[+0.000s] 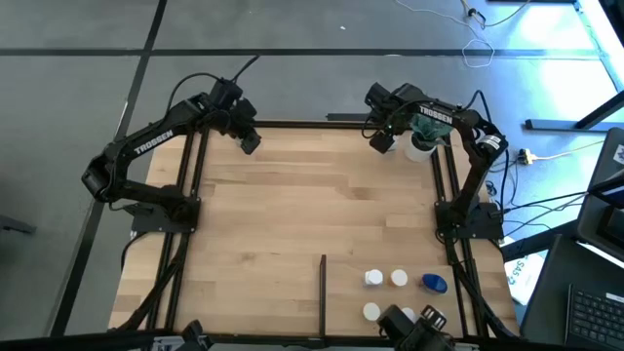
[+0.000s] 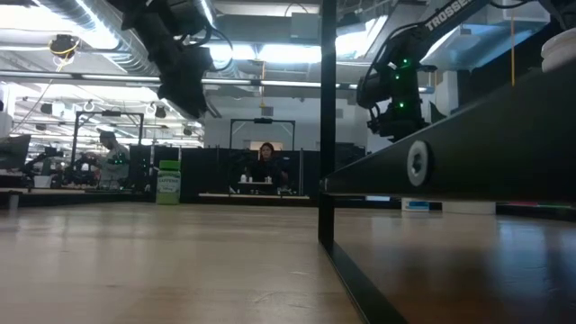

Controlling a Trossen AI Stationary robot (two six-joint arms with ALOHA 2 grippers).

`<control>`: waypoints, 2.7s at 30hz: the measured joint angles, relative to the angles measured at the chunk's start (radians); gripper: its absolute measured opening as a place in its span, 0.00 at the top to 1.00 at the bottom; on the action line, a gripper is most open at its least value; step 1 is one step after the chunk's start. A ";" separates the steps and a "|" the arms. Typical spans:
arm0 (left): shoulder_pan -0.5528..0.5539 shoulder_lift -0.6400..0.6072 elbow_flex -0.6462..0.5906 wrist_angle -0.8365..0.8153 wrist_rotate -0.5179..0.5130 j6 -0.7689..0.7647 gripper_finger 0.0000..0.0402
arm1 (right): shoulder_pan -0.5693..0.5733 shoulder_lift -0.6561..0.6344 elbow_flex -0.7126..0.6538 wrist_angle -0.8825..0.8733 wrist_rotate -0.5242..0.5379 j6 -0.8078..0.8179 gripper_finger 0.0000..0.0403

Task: Pick and place medicine bottles onto shelf by color
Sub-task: Put the white pill bottle onto the shelf

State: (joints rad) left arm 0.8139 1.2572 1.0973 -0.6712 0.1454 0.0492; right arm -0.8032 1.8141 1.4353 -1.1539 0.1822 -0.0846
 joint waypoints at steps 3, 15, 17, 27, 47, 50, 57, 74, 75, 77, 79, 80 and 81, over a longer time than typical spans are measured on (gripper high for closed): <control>0.000 0.000 0.000 0.000 -0.055 0.054 0.53 | 0.000 0.000 0.000 -0.032 -0.001 0.045 0.43; -0.001 0.000 0.000 0.000 -0.085 0.092 0.53 | 0.000 0.000 0.000 -0.039 0.000 0.155 0.43; -0.001 0.000 0.000 0.000 -0.085 0.092 0.53 | 0.000 0.000 0.000 -0.029 0.000 0.155 0.43; -0.001 0.000 0.000 0.000 -0.085 0.092 0.53 | 0.000 0.005 0.000 0.007 0.000 0.159 0.43; -0.001 0.000 0.000 0.000 -0.085 0.093 0.53 | -0.001 0.044 -0.001 0.014 0.053 0.158 0.43; -0.001 0.000 0.000 0.000 -0.085 0.093 0.53 | -0.006 0.044 -0.001 0.017 0.053 0.159 0.43; -0.001 0.000 0.000 0.000 -0.085 0.093 0.53 | -0.023 0.044 -0.001 0.018 0.040 0.185 0.43; -0.001 0.000 0.000 0.000 -0.085 0.093 0.53 | -0.028 0.064 -0.001 0.019 -0.034 0.170 0.43; -0.001 0.000 0.000 0.000 -0.085 0.093 0.53 | -0.028 0.070 -0.001 0.019 -0.034 0.169 0.43; -0.001 0.000 0.000 0.000 -0.085 0.093 0.53 | -0.028 0.082 -0.001 0.018 -0.034 0.166 0.43; -0.001 0.000 0.000 0.000 -0.085 0.093 0.53 | -0.028 0.086 0.000 0.018 -0.034 0.157 0.43; -0.001 0.000 0.000 0.000 -0.085 0.093 0.53 | -0.028 0.087 0.000 0.018 -0.034 0.157 0.43; -0.001 0.000 0.000 0.000 -0.085 0.093 0.53 | -0.028 0.087 0.000 0.019 -0.032 0.156 0.44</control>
State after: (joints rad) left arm 0.8127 1.2568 1.0977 -0.6708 0.0608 0.1420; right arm -0.8313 1.9011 1.4353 -1.1353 0.1500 0.0718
